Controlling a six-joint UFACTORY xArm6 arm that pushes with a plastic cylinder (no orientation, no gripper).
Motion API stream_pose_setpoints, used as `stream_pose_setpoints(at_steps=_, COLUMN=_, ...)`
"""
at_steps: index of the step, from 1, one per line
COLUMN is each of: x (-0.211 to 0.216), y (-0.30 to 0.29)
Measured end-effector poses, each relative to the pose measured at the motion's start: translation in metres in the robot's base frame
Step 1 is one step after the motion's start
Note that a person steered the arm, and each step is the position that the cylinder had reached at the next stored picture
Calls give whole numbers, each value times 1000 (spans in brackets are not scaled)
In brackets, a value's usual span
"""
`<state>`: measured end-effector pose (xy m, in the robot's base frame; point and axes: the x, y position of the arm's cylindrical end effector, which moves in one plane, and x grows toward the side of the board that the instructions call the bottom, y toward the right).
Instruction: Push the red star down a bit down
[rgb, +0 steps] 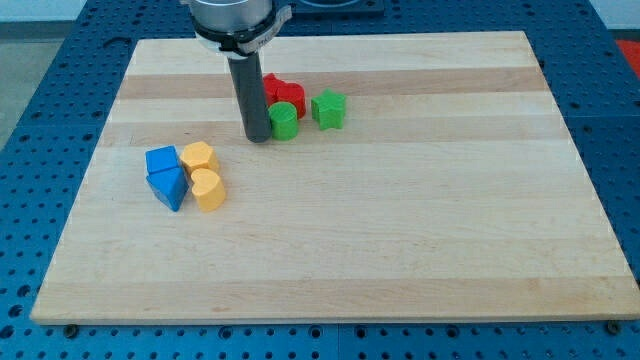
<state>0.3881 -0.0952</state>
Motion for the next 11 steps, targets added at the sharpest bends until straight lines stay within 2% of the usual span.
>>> stream_pose_setpoints(at_steps=2, x=-2, y=36)
stream_pose_setpoints(at_steps=3, x=-2, y=7)
stream_pose_setpoints(at_steps=4, x=-6, y=-54)
stream_pose_setpoints(at_steps=5, x=-28, y=-97)
stream_pose_setpoints(at_steps=6, x=-82, y=-104)
stream_pose_setpoints(at_steps=7, x=-103, y=-93)
stream_pose_setpoints(at_steps=10, x=-94, y=1)
stream_pose_setpoints(at_steps=11, x=-87, y=1)
